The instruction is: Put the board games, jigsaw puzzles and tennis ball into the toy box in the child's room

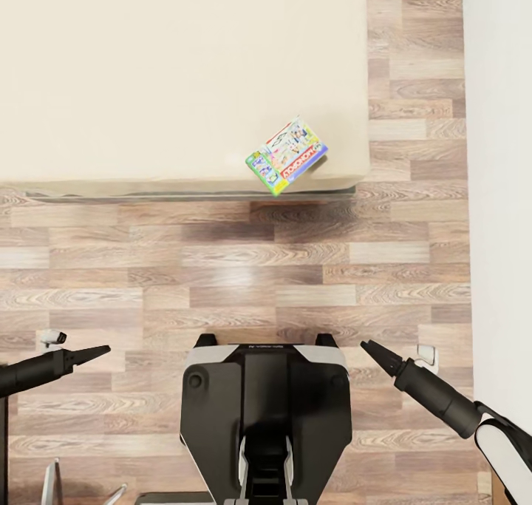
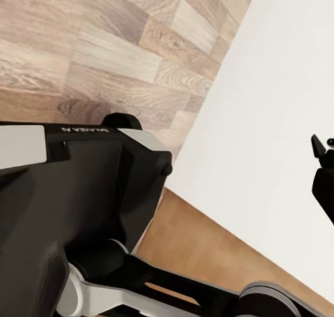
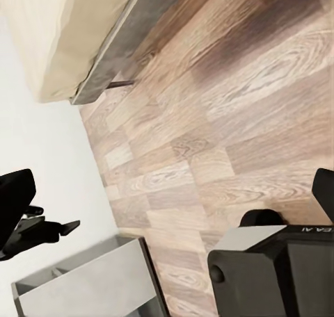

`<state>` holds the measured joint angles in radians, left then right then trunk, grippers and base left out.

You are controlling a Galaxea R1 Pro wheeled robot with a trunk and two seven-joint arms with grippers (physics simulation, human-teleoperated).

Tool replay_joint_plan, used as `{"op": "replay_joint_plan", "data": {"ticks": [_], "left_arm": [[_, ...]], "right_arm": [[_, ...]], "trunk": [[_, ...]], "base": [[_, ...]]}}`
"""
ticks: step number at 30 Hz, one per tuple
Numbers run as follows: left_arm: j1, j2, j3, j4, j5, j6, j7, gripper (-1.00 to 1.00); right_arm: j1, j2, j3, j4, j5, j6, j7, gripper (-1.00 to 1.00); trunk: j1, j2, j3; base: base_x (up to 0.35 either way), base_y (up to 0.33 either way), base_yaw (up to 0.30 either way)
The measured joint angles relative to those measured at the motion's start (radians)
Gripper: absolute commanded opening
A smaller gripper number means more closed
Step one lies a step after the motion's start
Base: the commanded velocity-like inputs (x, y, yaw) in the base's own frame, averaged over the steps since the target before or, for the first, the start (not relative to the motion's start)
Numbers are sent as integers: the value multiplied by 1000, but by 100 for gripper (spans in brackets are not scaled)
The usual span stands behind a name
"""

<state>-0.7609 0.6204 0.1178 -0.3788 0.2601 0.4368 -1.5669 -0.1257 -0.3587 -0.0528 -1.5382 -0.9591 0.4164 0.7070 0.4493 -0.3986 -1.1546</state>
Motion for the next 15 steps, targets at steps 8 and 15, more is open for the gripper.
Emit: {"op": "replay_joint_plan", "data": {"ticks": [8,15], "left_arm": [[0,-2,1,0,0,-1,0,100],[0,-2,1,0,-1,-1,0,100]], "right_arm": [[0,0,0,13,4,-14,0,100],[0,0,0,18,52,-30,6,100]], "trunk": [[0,0,13],[0,0,24]], "base": [[0,0,0],[0,0,0]]}}
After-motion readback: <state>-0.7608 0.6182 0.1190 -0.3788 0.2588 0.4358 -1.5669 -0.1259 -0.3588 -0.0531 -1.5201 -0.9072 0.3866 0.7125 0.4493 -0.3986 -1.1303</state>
